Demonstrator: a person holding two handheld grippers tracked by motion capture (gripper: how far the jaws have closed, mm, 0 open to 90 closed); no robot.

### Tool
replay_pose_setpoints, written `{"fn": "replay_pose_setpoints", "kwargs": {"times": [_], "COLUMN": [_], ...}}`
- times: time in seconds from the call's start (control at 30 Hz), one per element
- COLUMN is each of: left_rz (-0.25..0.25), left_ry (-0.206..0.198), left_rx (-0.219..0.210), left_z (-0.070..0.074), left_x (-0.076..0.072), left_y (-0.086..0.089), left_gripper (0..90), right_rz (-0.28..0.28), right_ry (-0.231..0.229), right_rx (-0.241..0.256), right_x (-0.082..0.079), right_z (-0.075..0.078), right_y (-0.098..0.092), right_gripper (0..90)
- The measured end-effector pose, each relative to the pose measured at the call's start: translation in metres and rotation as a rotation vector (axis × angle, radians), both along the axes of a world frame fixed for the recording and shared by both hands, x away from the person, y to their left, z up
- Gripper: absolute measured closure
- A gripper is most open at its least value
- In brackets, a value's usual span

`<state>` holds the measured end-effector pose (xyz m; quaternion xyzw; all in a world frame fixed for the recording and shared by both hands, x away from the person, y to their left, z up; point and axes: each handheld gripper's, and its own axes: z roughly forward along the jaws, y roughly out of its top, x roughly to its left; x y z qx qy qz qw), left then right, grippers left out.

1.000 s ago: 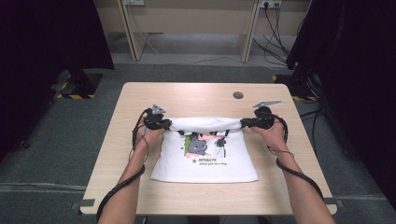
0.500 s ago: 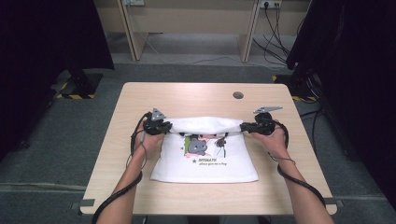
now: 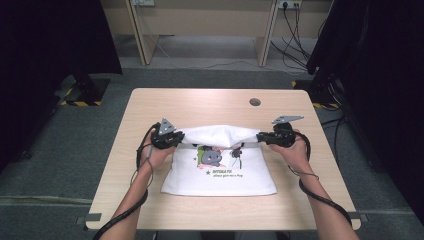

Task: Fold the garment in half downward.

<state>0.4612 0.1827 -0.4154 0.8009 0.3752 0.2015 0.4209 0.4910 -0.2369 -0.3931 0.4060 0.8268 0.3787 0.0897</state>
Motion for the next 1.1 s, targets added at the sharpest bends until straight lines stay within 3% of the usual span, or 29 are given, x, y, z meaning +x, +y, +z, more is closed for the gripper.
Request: {"fn": "replay_pose_setpoints", "kwargs": {"times": [0.47,0.73,0.77,1.1], "left_rz": [-0.022,-0.042,-0.054,-0.061], "left_ry": [-0.028,-0.046,-0.052,-0.06], "left_rx": [-0.02,0.005,0.026,0.029], "left_z": [0.008,0.011,0.011,0.01], "left_x": [-0.011,-0.019,-0.023,-0.03], "left_y": [0.003,0.002,0.001,0.002], "left_gripper": [83.1,83.2,83.2,83.3], "right_rz": [0.014,0.034,0.034,0.068], "right_ry": [-0.018,-0.022,-0.022,-0.03], "right_rx": [-0.009,-0.026,-0.026,-0.052], "right_x": [-0.007,-0.015,-0.015,-0.024], "right_z": [0.004,0.003,0.003,0.003], "right_y": [-0.002,-0.003,-0.003,-0.003], "right_gripper": [80.8,80.8,80.8,80.7]}}
